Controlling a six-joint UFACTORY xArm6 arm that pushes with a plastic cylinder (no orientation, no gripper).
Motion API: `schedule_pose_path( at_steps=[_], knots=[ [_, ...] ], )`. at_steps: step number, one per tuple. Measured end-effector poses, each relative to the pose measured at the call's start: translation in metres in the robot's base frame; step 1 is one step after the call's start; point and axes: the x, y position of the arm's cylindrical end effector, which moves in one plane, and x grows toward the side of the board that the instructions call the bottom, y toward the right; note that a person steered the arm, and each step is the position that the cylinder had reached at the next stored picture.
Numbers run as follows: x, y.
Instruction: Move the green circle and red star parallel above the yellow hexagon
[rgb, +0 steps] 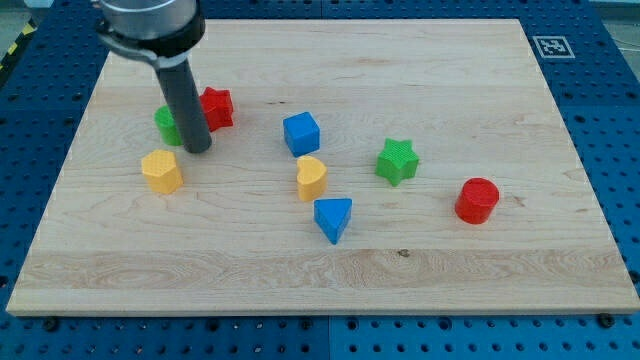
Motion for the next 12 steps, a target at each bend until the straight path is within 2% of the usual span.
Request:
schedule_pose_path(
  at_steps=[1, 2, 4, 6, 8, 9, 10, 11, 12],
  knots=[
    [0.022, 0.001],
    [0.020, 0.010],
    [-0.005, 0.045],
    [-0.060, 0.045],
    [-0.044, 0.011],
    [-0.005, 0.011],
    [0.011, 0.010],
    [0.007, 0.010],
    [-0.016, 0.010]
  ],
)
